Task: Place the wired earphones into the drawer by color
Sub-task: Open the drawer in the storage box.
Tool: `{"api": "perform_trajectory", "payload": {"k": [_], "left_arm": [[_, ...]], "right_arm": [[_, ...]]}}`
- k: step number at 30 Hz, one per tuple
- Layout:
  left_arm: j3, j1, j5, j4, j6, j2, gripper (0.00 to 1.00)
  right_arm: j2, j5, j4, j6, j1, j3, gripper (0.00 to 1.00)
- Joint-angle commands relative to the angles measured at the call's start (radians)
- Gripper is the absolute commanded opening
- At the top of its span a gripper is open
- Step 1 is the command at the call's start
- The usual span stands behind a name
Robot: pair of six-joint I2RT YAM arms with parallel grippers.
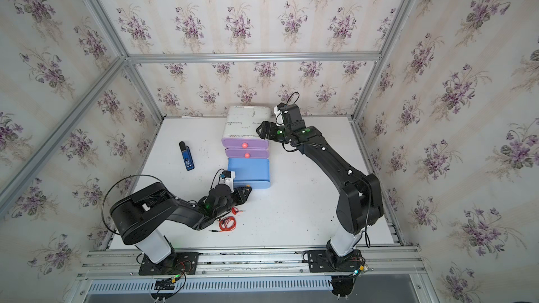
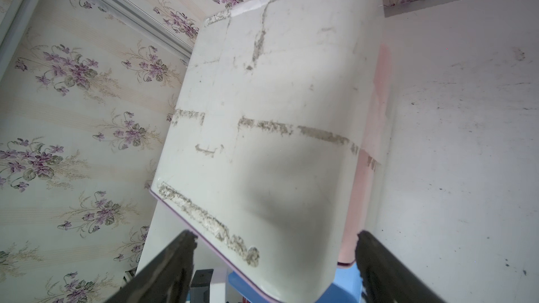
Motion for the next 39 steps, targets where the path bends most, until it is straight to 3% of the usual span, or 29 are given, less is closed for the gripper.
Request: {"api": "perform_trajectory", "payload": {"k": [1,14,21,25,28,39], "left_arm": [[0.004,-0.006,0.000,-0.015,0.021,-0.007,0.16],[-0.004,-0.015,-0.013,-0.043,0.017,-0.053,0.21],[-0.008,-0.019,-0.017,-0.081,0.018,-0.114,0.31],[-0.009,-0.021,-0.022,-0.120,0.021,-0.154,0.44],[-0.002,-0.020,-0.031,-0.181,0.031,-0.201,0.63],[0.023,-0.013,-0.105,-0.526,0.096,-0.513,0.84]], "right_arm": [[0.005,0.002,0.009,-0.009,-0.002,0.005,0.89],[0.035,0.010,0.000,-0.010,-0.008,0.010,0.90],[0.046,0.008,0.002,-0.011,-0.013,0.002,0.90],[0.051,0.006,0.006,-0.009,-0.014,0.004,0.90],[0.053,0.002,0.010,-0.006,-0.014,0.004,0.90],[0.071,0.007,0.006,-0.008,-0.018,0.011,0.91]]}}
